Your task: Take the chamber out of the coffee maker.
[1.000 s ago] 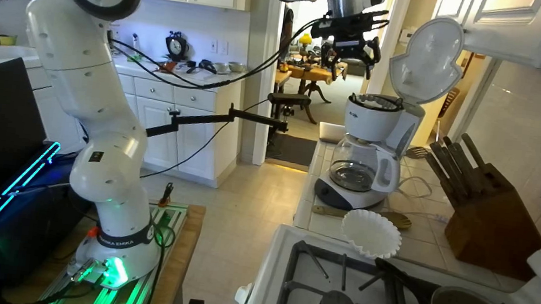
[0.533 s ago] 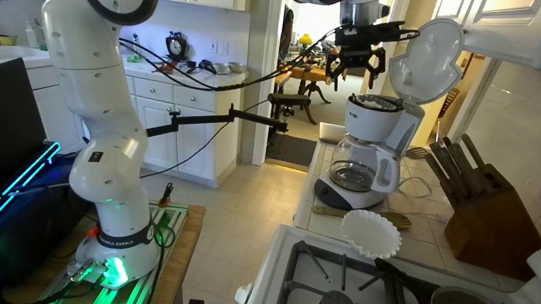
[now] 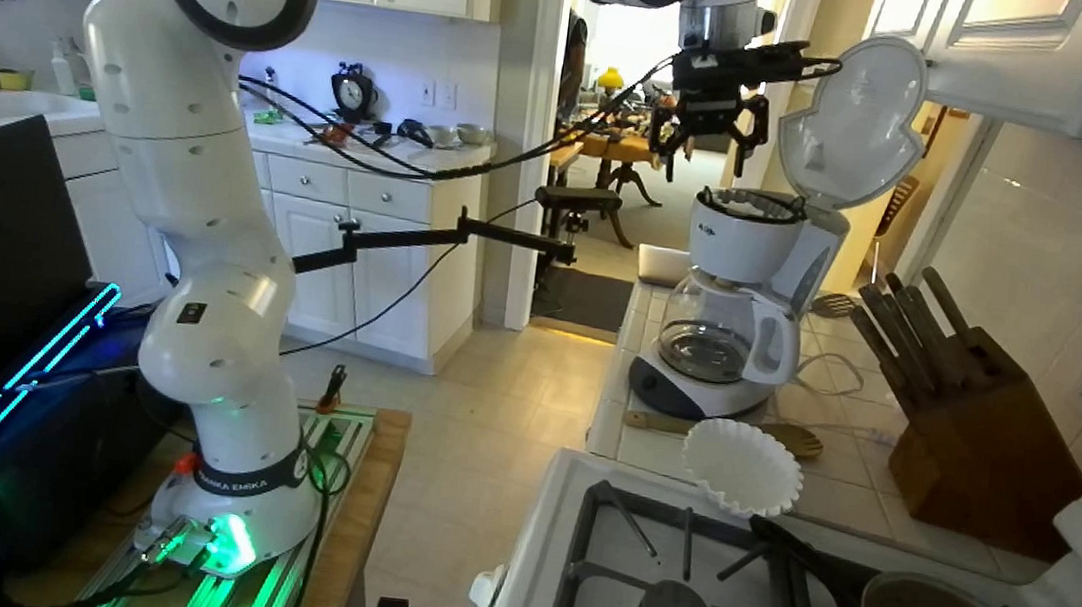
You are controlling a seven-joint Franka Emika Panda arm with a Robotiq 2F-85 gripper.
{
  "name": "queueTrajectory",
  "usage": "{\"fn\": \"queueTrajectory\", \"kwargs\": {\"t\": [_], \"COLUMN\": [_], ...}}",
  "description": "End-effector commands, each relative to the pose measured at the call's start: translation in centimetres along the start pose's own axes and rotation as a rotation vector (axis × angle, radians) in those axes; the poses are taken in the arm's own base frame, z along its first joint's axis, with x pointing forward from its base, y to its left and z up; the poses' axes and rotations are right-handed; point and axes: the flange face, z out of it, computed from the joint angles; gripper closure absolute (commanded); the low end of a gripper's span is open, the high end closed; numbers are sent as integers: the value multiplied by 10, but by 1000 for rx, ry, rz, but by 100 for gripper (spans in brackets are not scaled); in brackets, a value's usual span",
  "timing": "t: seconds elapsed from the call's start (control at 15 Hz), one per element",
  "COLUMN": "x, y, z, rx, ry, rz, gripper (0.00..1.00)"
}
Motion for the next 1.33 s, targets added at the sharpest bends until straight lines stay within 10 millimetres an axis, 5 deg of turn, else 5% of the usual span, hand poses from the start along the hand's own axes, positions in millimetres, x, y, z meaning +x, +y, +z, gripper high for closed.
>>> {"fn": "queueTrajectory", "kwargs": {"t": [0.0,0.27,0.33,0.93,1.27], "x": [-1,-7,-9,-12,-15], "y": [5,10,11,11,10], "z": [-2,-3,-2,1,3], "rx": [-19,-18,-22,-15,1], "ry": [-14,-40,-44,-52,-59], "rz": [-35,-88,-94,-161,-181], "gripper": [0,0,20,83,89]}}
